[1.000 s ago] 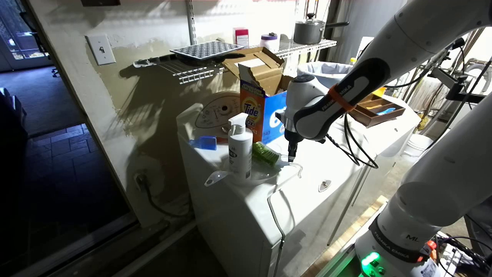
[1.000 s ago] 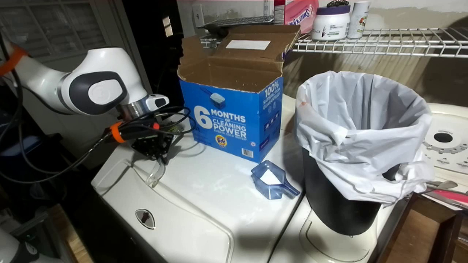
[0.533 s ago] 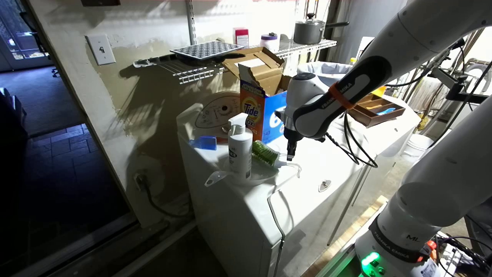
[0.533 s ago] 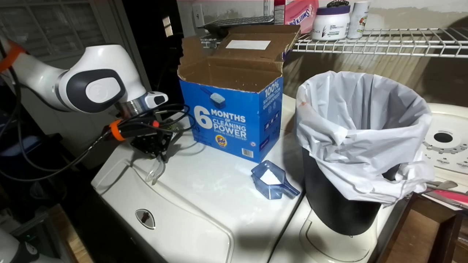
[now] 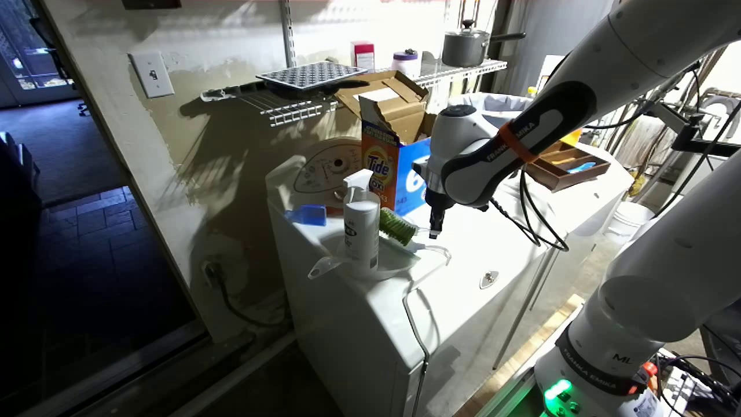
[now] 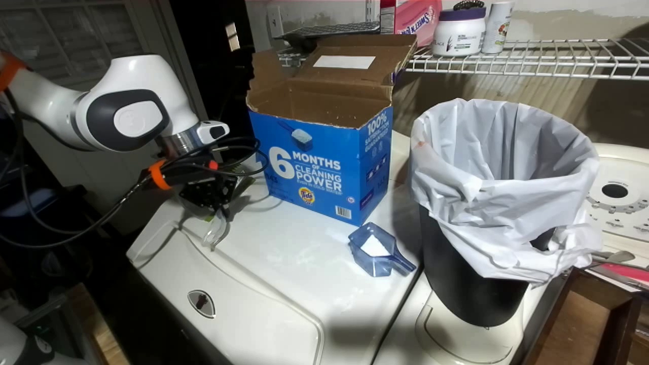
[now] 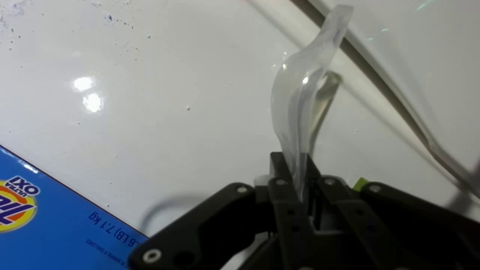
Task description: Use the hand broom to brush the white substance onto the dustpan
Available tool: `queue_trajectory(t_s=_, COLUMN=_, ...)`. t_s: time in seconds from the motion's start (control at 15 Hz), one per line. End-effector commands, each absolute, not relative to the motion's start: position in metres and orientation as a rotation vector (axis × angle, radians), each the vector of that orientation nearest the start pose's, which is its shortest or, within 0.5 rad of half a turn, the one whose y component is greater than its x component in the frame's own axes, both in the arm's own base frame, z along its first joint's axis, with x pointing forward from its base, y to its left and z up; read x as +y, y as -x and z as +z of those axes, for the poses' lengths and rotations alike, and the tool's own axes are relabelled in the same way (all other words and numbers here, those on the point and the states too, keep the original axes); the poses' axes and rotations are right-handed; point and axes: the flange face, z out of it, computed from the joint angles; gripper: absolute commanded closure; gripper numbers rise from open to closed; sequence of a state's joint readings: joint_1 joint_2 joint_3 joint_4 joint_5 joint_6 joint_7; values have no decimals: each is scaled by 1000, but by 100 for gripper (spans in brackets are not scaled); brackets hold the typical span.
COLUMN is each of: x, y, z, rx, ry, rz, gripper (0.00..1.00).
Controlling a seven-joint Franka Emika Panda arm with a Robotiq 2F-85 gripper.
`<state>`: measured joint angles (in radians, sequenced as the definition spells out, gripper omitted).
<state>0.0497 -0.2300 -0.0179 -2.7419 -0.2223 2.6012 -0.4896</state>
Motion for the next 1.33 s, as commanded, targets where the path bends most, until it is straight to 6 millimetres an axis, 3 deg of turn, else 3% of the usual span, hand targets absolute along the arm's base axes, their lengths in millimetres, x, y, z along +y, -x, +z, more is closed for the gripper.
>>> queue_trajectory(t_s=0.0, x=10, y=-397, z=303, rx=-1102, ry=3131, rz=-94, gripper=97)
queue_trajectory(t_s=0.53, x=-11, y=-392, z=310, rx=-1129, ry=3453, rz=-119, gripper=97)
queue_trajectory(t_s=1.27, x=19, y=-374, z=271, rx=-1126, ry=3564, rz=224, gripper=97)
